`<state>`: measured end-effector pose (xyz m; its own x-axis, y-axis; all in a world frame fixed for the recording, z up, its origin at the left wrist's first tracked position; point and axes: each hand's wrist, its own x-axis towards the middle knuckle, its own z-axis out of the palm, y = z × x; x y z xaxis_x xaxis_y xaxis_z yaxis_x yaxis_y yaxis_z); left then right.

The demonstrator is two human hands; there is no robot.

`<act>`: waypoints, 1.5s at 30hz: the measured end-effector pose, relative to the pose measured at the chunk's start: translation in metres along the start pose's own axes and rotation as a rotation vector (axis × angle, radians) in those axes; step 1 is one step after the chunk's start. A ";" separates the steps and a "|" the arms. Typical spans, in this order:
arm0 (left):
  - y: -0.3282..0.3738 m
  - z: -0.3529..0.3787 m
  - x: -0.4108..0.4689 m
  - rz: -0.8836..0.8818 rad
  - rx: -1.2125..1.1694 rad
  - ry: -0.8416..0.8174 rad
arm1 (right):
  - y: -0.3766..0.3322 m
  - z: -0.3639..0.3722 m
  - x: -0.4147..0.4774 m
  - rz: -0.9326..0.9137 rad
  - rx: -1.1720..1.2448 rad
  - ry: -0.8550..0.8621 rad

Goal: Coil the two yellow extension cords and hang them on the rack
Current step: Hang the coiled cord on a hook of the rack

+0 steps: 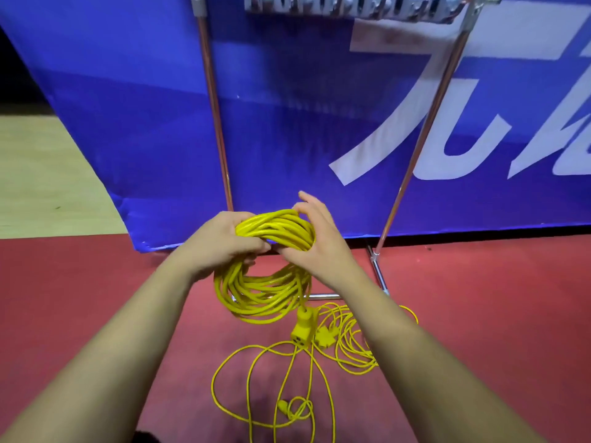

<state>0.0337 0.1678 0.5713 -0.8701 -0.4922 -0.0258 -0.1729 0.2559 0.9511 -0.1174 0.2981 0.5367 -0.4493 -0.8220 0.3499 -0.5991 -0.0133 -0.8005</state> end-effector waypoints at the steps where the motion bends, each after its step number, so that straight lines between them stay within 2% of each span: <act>1: 0.014 -0.004 0.004 0.012 0.012 -0.011 | -0.009 -0.007 0.008 -0.006 -0.017 0.006; 5: 0.063 -0.022 0.019 0.071 0.095 0.003 | -0.045 -0.038 0.037 0.020 0.074 0.000; 12: 0.111 -0.059 0.035 0.271 0.294 0.043 | -0.092 -0.086 0.093 -0.001 0.210 0.204; 15: 0.114 -0.065 0.040 0.277 0.204 0.080 | -0.107 -0.103 0.110 -0.043 0.235 0.223; 19: 0.132 -0.091 0.056 0.323 0.166 0.170 | -0.110 -0.118 0.130 -0.127 0.174 0.092; 22: 0.153 -0.115 0.073 0.345 0.157 0.137 | -0.108 -0.123 0.151 -0.203 0.112 -0.012; 25: 0.172 -0.136 0.097 0.389 0.204 0.118 | -0.109 -0.123 0.186 -0.257 0.027 0.017; 32: 0.210 -0.180 0.174 0.502 0.393 0.253 | -0.114 -0.131 0.279 -0.320 -0.047 0.204; 35: 0.222 -0.197 0.207 0.499 0.477 0.291 | -0.115 -0.138 0.315 -0.327 -0.117 0.249; 40: 0.226 -0.206 0.252 0.521 0.661 0.363 | -0.103 -0.146 0.358 -0.327 -0.300 0.274; 45: 0.210 -0.209 0.279 0.494 0.752 0.359 | -0.079 -0.134 0.376 -0.291 -0.399 0.263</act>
<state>-0.1491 -0.0901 0.8278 -0.7531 -0.3792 0.5377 -0.1845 0.9061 0.3807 -0.3281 0.0665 0.7963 -0.3473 -0.6462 0.6795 -0.9047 0.0403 -0.4241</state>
